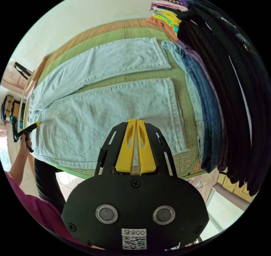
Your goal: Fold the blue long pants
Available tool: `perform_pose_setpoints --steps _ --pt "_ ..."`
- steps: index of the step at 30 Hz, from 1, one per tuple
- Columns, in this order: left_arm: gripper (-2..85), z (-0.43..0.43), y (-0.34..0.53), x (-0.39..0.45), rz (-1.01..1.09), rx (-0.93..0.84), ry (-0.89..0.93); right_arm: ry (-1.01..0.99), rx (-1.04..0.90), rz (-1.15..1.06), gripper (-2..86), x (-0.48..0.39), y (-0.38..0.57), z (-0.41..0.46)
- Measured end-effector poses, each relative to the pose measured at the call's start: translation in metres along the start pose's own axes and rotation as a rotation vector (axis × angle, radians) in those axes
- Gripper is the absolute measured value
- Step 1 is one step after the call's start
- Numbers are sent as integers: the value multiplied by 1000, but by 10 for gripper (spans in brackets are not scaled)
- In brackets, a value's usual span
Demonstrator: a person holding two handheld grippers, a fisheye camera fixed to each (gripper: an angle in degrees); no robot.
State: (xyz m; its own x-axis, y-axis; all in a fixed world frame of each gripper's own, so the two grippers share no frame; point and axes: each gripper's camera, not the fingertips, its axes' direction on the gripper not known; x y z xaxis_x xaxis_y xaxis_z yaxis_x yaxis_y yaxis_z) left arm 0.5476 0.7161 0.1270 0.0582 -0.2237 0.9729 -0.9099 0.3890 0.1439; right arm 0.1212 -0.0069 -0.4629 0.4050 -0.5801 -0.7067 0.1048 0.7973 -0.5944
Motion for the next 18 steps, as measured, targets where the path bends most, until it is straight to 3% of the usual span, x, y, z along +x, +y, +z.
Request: perform_pose_setpoints --steps 6,11,13,18 --pt "2 -44 51 -32 -21 92 -98 -122 127 -182 -4 -101 -25 -39" --pt "2 -58 106 -85 -152 83 -154 -324 108 -537 -4 -295 -51 -22" --pt "2 -65 132 -101 -174 91 -101 -362 88 -623 -4 -356 -63 -15" --pt "1 -106 194 -133 -242 210 -178 -427 46 -805 -4 -496 -88 -3"
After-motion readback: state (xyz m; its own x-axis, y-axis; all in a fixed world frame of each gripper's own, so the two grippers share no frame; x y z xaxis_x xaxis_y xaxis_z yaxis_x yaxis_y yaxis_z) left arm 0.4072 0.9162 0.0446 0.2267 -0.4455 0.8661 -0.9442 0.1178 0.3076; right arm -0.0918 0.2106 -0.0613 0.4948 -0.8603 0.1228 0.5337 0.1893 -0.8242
